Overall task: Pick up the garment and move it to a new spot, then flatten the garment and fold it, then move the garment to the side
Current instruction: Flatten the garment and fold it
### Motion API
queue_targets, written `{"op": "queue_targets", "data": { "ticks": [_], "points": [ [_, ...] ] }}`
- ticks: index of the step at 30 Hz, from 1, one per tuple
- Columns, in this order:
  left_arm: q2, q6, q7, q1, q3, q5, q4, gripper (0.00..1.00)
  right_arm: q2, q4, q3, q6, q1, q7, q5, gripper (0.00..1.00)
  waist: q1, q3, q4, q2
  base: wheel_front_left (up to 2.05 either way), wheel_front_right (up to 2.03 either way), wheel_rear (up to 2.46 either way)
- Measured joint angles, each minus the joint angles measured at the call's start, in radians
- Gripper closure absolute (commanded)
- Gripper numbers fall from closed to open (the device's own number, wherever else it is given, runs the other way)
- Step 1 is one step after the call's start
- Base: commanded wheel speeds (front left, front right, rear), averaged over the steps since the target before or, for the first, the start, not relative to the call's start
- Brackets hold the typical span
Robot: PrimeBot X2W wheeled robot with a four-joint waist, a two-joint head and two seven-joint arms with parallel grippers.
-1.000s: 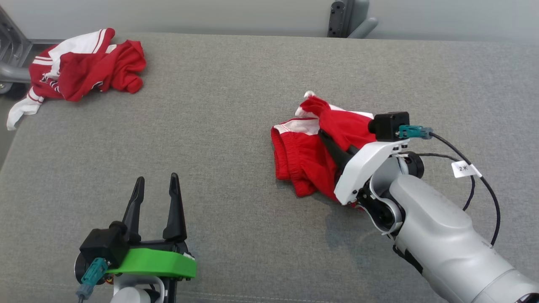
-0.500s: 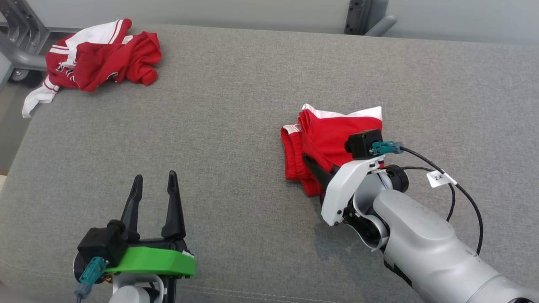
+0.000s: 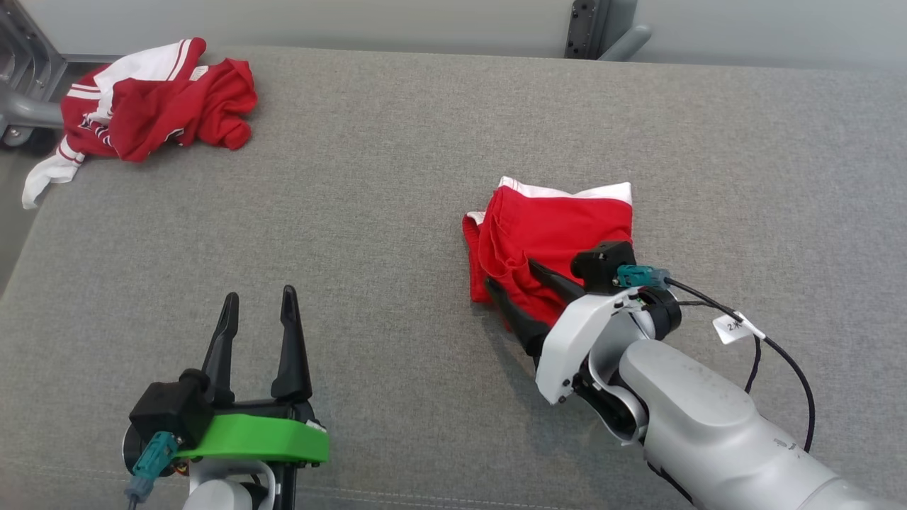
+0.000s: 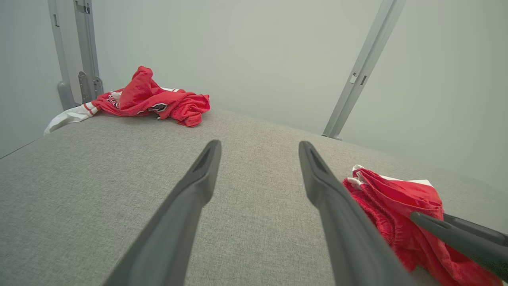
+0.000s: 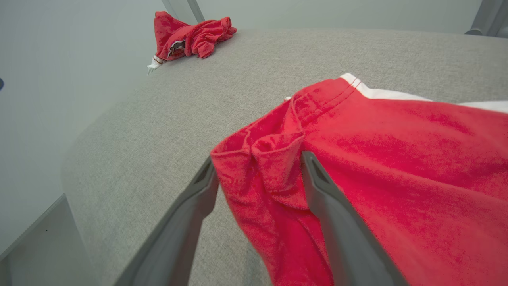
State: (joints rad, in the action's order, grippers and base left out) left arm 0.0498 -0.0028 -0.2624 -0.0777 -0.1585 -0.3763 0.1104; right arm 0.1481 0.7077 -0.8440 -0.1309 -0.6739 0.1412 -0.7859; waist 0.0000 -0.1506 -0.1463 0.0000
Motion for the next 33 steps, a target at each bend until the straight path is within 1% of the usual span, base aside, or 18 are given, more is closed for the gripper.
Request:
{"op": "queue_targets", "data": {
  "ticks": [3,7,14,17,20,22,24,25,26,33],
  "points": [
    [0.0,0.0,0.0,0.0,0.001,0.0,-0.001,0.0,0.011,-0.021,0.016,0.0,0.017,0.035,0.019,0.0,0.0,0.004,0.006,0.0,0.0,0.0,0.0],
    [0.0,0.002,0.0,0.0,0.002,0.0,-0.004,0.0,0.03,-0.051,0.074,0.0,0.039,0.069,0.035,0.0,0.0,0.006,0.015,0.0,0.0,0.0,0.0],
    [0.0,0.002,0.0,0.001,0.0,0.001,-0.007,0.0,0.053,-0.107,0.22,0.0,0.086,0.099,0.06,0.0,0.0,0.007,0.026,0.0,0.0,0.0,0.0],
    [0.0,0.002,0.0,0.001,-0.001,0.001,-0.006,0.0,0.057,-0.111,0.275,0.0,0.1,0.107,0.097,0.0,0.0,0.005,0.026,0.0,0.0,0.0,0.0],
    [0.0,0.002,0.0,0.001,-0.005,0.001,-0.005,0.0,0.053,-0.11,0.31,0.0,0.106,0.113,0.15,0.0,0.0,0.003,0.022,0.0,0.0,0.0,0.0],
    [0.0,-0.001,0.0,0.0,-0.008,0.001,-0.004,0.0,0.043,-0.095,0.314,0.0,0.119,0.116,0.173,0.68,0.0,0.001,0.016,0.0,0.0,0.0,0.0],
    [0.0,-0.001,0.0,0.0,-0.011,0.001,-0.003,0.0,0.031,-0.073,0.311,0.0,0.126,0.116,0.188,0.86,0.0,-0.001,0.007,0.0,0.0,0.0,0.0],
    [0.0,-0.001,0.0,0.0,-0.011,0.001,-0.002,0.0,0.025,-0.061,0.306,0.0,0.126,0.116,0.195,0.97,0.0,-0.002,0.003,0.0,0.0,0.0,0.0],
    [0.0,-0.002,0.0,0.0,-0.01,0.002,-0.002,0.0,0.019,-0.047,0.3,0.0,0.126,0.116,0.201,1.0,0.0,-0.004,-0.002,0.0001,0.0,0.0,0.0],
    [0.0,-0.006,0.0,-0.006,-0.018,0.003,0.003,0.0,-0.03,0.066,0.247,0.0,0.083,0.117,0.222,1.0,0.0,-0.014,-0.042,0.0,0.0,0.0,0.0]
  ]
}}
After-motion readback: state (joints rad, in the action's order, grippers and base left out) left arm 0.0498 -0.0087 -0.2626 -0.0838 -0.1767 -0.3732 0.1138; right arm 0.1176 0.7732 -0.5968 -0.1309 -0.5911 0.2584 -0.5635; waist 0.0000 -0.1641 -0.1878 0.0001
